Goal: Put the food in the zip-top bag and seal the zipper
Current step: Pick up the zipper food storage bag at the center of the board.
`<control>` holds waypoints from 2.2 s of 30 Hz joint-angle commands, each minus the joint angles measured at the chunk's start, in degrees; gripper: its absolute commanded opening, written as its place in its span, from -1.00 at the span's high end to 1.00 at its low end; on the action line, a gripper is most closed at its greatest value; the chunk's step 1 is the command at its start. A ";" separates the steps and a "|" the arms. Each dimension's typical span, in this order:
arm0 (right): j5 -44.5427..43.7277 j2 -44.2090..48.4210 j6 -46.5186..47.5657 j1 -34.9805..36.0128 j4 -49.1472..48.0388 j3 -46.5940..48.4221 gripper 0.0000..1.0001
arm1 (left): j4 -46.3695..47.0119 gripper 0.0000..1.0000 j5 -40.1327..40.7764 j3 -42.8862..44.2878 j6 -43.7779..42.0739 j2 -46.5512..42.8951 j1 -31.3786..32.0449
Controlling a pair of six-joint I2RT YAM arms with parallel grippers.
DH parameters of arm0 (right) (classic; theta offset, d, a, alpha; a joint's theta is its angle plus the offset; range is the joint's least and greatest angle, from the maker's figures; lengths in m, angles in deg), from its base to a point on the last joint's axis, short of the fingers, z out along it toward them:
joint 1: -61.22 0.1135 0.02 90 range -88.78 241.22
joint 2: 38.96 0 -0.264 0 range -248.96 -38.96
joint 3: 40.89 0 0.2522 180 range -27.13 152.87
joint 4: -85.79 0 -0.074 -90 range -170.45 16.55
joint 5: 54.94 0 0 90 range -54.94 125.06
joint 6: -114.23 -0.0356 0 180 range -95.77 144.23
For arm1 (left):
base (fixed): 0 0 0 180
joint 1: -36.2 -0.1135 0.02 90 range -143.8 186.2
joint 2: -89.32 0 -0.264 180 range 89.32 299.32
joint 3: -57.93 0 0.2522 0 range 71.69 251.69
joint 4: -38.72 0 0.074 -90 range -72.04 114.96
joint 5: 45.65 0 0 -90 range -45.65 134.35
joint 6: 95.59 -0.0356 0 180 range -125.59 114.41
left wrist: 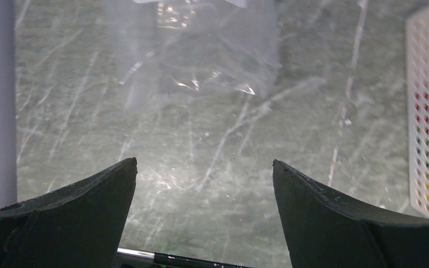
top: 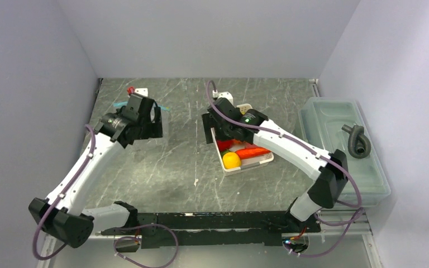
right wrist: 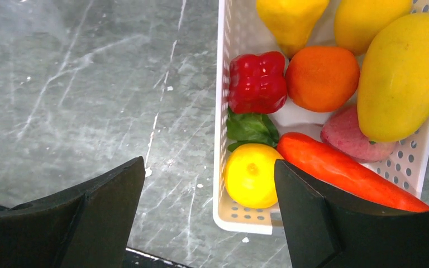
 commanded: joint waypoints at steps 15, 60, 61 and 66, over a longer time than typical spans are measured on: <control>3.87 12.61 -2.46 -0.19 -2.36 -7.87 -0.87 | 3.70 -0.91 -11.20 11.51 -7.95 20.83 -20.79; 9.33 14.93 -0.28 -0.10 -1.89 -11.64 -0.90 | 11.07 -0.90 -6.50 5.93 -39.73 20.80 -16.89; 9.24 15.13 -0.18 -0.10 -1.85 -11.80 -0.90 | 11.57 -0.91 -5.67 5.38 -40.03 20.80 -16.89; 10.00 14.93 0.18 -0.09 -2.69 -12.49 -0.91 | 13.41 -0.89 -3.17 4.17 -40.48 22.43 -16.85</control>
